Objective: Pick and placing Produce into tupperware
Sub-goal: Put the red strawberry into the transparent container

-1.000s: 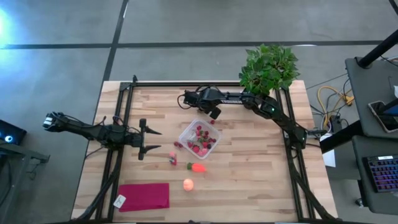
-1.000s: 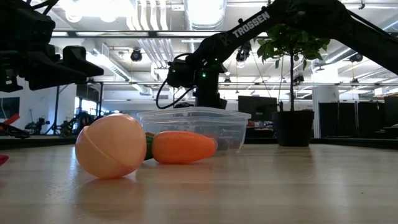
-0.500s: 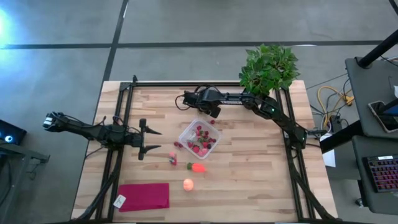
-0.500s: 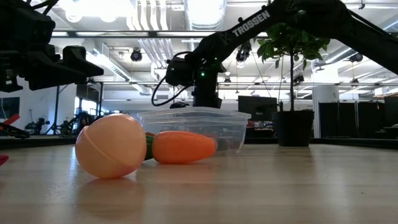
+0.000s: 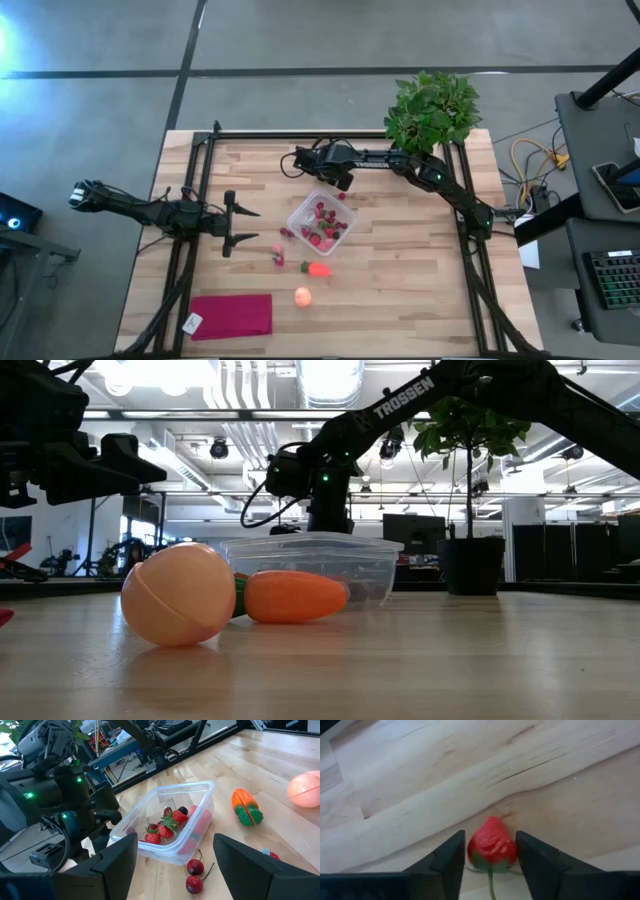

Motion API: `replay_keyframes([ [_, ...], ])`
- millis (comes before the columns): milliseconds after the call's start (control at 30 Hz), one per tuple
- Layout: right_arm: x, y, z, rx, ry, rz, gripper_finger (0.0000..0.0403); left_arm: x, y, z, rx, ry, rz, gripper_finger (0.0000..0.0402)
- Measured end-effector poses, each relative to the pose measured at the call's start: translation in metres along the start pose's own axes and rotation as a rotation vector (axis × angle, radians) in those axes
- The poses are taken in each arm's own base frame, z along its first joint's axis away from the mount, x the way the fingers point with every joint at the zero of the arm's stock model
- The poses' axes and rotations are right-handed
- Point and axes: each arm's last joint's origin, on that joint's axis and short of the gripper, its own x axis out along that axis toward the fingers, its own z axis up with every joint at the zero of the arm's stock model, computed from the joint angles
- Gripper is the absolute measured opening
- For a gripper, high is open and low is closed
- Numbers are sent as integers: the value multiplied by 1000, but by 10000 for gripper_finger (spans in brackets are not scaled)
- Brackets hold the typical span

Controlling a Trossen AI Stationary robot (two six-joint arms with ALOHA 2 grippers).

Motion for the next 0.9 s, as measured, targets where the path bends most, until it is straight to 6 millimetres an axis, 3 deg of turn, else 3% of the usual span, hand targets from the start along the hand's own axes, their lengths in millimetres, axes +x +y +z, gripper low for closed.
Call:
replay_keyframes([
  [200,0,0,0,1,-6,4,115,0,0,0,0,0,0,247],
  [500,-6,3,1,15,-24,18,143,0,0,0,0,0,0,247],
  [767,-63,28,10,-111,-107,181,122,0,0,0,0,0,0,247],
  [900,-103,37,-6,-321,-46,273,128,0,0,0,0,0,0,247],
])
